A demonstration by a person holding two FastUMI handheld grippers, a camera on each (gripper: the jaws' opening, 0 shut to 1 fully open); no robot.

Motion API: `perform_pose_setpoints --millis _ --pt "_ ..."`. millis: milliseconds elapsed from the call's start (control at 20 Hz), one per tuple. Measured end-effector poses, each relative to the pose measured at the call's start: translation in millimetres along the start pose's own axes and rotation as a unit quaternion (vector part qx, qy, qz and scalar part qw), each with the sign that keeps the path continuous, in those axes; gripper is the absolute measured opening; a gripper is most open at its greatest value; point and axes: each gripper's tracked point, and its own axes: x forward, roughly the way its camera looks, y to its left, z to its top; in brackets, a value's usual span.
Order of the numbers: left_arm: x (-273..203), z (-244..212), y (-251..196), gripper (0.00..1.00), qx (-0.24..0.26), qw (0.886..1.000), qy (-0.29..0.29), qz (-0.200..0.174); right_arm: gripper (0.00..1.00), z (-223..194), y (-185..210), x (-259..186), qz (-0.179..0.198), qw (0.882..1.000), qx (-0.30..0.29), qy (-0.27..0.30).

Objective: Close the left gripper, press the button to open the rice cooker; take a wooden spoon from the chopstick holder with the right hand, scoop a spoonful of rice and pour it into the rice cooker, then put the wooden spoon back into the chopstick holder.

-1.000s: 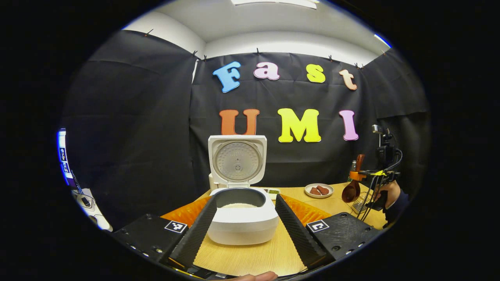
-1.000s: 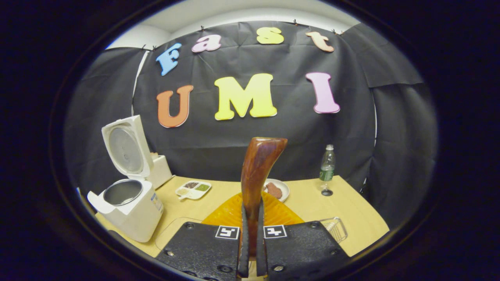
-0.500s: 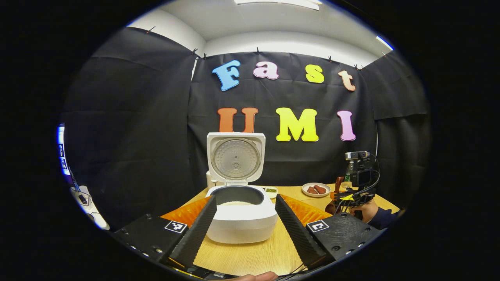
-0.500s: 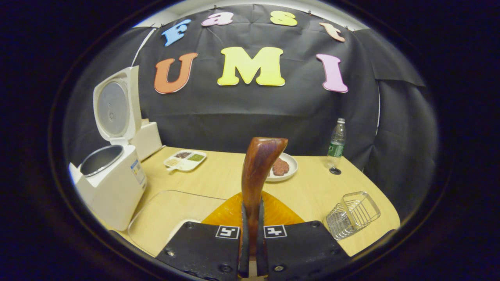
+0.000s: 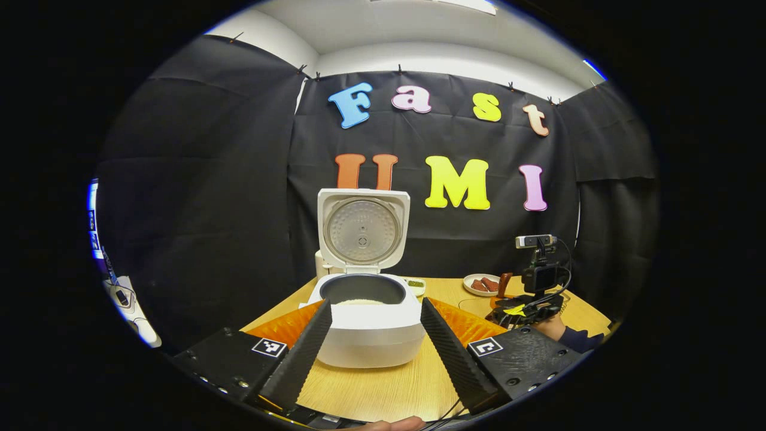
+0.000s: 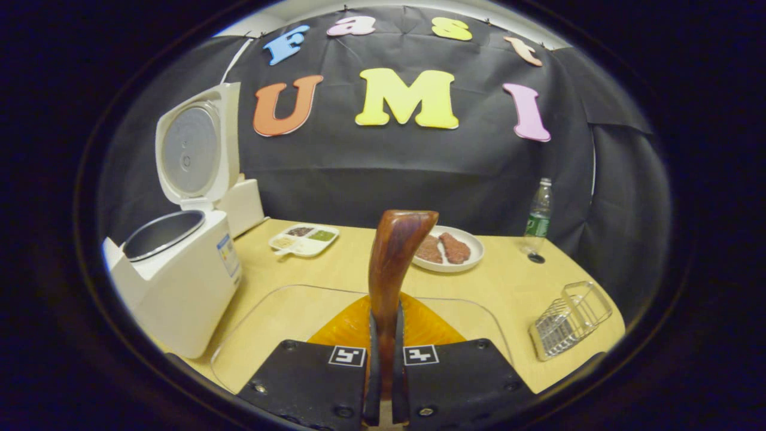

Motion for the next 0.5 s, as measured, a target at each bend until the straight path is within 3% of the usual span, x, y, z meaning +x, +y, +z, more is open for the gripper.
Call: perform_pose_setpoints --millis 300,500 --pt "-3.5 -2.2 3.0 0.95 -0.001 1.000 0.001 0.001 0.10 -7.0 49.3 -6.2 0.106 0.994 0.017 0.021" --pt "-3.3 -5.7 1.6 0.95 -0.005 1.000 0.005 -0.001 0.10 -19.1 63.7 -10.7 0.168 0.978 0.084 0.086"
